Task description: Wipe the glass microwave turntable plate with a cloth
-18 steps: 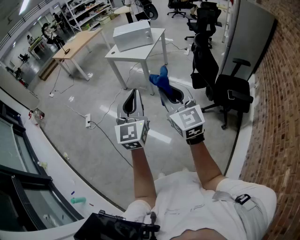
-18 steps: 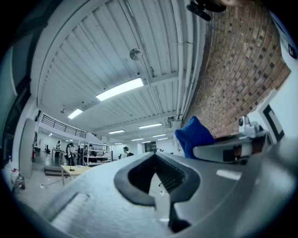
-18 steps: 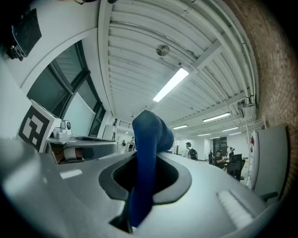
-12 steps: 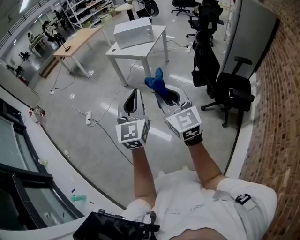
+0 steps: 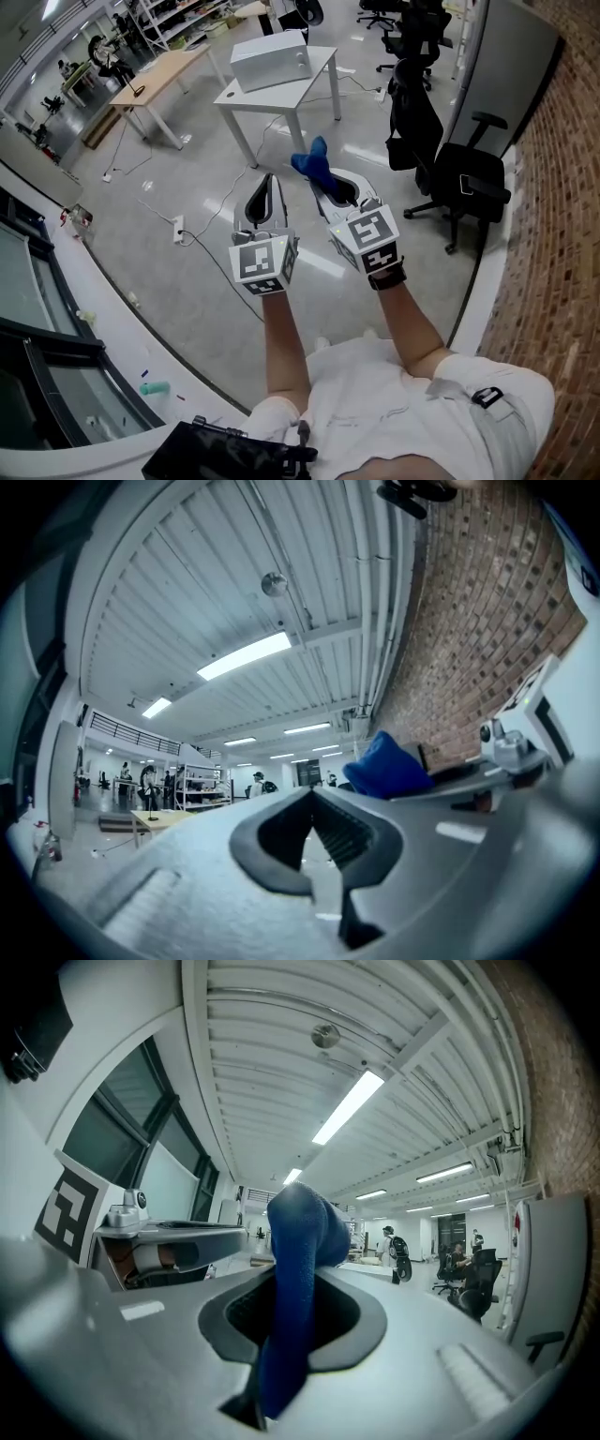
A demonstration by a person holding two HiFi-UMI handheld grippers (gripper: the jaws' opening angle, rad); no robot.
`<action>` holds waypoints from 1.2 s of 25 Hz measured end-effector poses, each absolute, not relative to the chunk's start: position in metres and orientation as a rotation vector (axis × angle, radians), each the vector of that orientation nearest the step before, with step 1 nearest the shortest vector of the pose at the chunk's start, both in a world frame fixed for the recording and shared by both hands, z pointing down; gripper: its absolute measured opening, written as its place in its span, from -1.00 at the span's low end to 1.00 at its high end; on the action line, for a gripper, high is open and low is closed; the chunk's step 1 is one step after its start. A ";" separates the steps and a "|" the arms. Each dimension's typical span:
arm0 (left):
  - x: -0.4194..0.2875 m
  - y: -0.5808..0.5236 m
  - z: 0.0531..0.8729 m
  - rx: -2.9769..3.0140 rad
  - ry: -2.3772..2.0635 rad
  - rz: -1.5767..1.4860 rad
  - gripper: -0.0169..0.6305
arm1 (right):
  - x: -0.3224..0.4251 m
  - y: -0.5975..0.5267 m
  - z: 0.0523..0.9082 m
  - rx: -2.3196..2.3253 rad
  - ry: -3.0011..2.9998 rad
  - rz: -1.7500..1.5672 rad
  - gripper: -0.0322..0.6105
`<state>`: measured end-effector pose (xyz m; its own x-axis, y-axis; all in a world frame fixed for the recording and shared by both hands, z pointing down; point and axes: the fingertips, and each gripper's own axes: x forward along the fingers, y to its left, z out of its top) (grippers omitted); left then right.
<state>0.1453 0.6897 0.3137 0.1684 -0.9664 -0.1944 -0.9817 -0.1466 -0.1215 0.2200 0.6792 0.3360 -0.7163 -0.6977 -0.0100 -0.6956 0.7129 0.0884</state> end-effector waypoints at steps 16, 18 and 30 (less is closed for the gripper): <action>0.173 0.697 0.306 -2.112 1.944 0.219 -0.95 | 0.260 0.679 0.346 1.120 -2.822 -0.217 -0.70; 0.171 0.690 0.318 -2.091 2.014 0.148 -0.95 | 0.270 0.673 0.348 1.153 -2.745 -0.307 -0.70; 0.169 0.654 0.351 -2.145 2.009 0.044 -0.95 | 0.261 0.639 0.386 1.119 -2.736 -0.196 -0.69</action>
